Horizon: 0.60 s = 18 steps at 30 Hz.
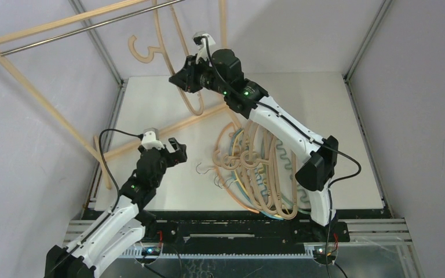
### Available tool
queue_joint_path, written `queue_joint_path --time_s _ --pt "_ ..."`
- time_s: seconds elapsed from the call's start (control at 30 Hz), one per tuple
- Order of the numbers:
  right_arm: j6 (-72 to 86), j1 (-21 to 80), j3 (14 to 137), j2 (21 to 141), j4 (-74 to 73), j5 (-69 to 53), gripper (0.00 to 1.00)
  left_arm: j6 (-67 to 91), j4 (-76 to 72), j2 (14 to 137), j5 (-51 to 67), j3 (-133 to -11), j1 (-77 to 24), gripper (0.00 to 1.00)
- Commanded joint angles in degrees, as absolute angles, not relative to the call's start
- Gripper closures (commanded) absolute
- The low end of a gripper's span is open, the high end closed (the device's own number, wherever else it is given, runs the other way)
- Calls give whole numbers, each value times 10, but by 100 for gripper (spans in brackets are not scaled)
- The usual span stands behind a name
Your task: Organize the hangers
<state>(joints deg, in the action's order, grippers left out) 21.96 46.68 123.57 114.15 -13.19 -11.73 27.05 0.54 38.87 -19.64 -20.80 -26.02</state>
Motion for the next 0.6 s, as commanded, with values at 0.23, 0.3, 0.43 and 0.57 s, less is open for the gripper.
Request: queue_joint_path --time_s 0.23,0.3,0.43,0.57 --pt "209 460 1281 1113 -79 -118 98 279 -29 391 -196 -221 -263 0" --pt "215 457 1282 1119 -75 -123 98 279 -26 388 -197 -220 -263 0" --pt "229 451 1291 1133 -70 -112 98 278 -23 382 -200 -216 -263 1" --pt "234 443 1352 1169 -91 -86 98 278 -21 376 -200 -218 -263 0"
